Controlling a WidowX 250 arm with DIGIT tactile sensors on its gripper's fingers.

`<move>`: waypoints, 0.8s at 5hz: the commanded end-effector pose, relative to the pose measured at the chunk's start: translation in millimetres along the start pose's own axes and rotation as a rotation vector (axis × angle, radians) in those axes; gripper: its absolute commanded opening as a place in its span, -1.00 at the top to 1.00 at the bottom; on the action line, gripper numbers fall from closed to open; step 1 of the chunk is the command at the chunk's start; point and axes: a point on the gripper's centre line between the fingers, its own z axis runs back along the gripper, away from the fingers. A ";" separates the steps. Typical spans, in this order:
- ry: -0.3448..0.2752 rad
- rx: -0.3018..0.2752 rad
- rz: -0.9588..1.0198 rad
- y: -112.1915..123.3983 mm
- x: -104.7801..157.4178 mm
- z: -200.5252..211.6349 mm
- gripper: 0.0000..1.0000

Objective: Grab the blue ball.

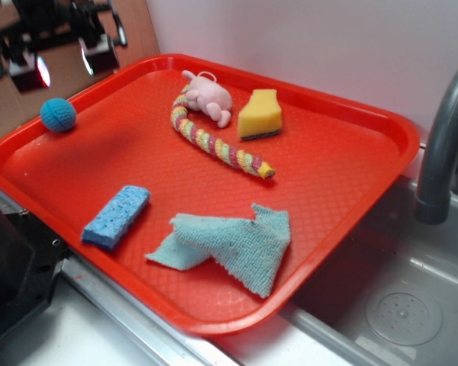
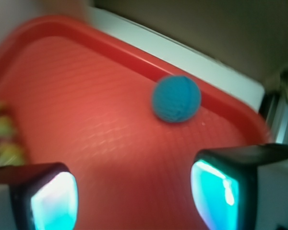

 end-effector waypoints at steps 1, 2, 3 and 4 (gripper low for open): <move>-0.025 0.024 0.062 23.4 28.0 -26.5 -1.00; -0.037 0.035 0.051 28.3 38.3 -33.2 -1.00; -0.056 0.030 0.044 30.3 44.1 -33.0 -1.00; -0.059 0.029 0.033 28.0 46.9 -34.7 -1.00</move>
